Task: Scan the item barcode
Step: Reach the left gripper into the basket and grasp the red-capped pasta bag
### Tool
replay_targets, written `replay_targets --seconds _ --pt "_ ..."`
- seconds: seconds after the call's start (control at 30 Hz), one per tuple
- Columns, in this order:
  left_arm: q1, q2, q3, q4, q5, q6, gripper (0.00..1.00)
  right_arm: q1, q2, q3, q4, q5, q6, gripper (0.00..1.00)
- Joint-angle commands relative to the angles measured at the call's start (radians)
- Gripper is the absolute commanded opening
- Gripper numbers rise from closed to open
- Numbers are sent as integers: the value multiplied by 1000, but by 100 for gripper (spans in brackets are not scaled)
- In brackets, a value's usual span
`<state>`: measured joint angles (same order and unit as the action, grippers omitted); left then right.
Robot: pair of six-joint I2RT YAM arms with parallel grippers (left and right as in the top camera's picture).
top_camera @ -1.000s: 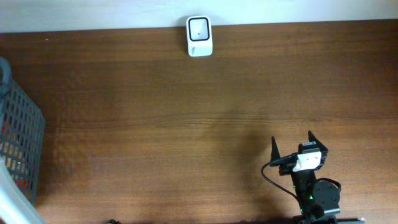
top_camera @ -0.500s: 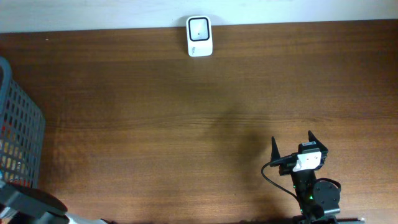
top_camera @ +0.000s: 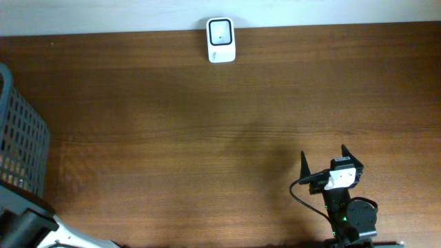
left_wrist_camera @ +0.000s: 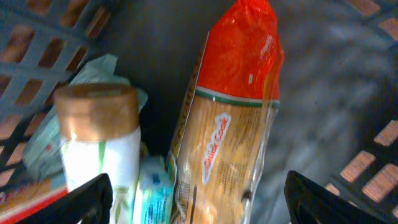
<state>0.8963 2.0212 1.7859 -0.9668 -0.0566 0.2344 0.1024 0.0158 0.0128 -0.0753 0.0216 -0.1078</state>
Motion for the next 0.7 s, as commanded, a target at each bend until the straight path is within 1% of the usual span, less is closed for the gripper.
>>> replay_targets --seconds 0.0,0.1,0.17,0.33,0.43,0.47,0.53,0.57,0.6,0.67 --pt "1 42 14 32 43 78 84 -5 -6 -7 -4 12 -1 98" --pt "1 84 14 54 42 78 84 -5 -6 -7 -4 12 -1 98" --pt "1 117 14 54 42 78 77 -5 -6 -7 -4 12 -1 98" --pt "1 135 14 88 42 78 66 -5 -6 -7 -4 12 -1 98" --pt "1 173 14 95 42 78 65 -5 -6 -7 -4 12 -1 98" --pt "1 185 14 95 42 78 63 -5 -6 -7 -4 12 -1 99" --pt "1 189 14 107 42 77 50 -5 -6 -7 -4 12 -1 99" --pt "1 189 14 114 42 77 33 -5 -6 -7 -4 12 -1 98" --pt "1 189 14 114 42 77 1 -5 -6 -7 -4 12 -1 98" --pt "1 189 16 113 41 77 0 -5 -6 -7 -4 12 -1 98"
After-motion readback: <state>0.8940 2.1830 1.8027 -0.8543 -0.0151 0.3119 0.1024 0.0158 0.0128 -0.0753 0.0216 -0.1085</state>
